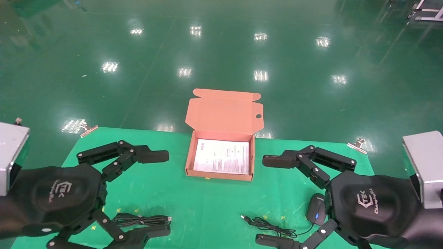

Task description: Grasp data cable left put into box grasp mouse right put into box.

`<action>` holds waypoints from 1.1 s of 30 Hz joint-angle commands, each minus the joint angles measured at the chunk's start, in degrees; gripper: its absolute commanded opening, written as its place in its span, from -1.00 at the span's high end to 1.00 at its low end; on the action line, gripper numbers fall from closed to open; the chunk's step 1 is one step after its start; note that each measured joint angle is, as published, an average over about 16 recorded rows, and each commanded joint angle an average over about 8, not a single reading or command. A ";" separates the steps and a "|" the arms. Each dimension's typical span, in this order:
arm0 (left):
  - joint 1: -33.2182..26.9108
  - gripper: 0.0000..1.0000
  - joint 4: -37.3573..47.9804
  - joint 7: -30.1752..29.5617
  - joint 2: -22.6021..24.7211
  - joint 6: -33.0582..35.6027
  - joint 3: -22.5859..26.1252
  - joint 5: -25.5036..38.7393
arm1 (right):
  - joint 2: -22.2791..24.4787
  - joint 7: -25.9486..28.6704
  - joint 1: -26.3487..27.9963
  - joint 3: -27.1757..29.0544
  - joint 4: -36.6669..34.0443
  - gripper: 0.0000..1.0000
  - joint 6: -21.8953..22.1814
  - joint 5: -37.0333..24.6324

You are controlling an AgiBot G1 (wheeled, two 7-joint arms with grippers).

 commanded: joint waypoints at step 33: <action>-5.66 -1.00 -1.03 0.23 0.45 1.87 3.79 9.12 | 1.59 -4.47 5.05 -2.71 2.95 -1.00 -2.44 -9.72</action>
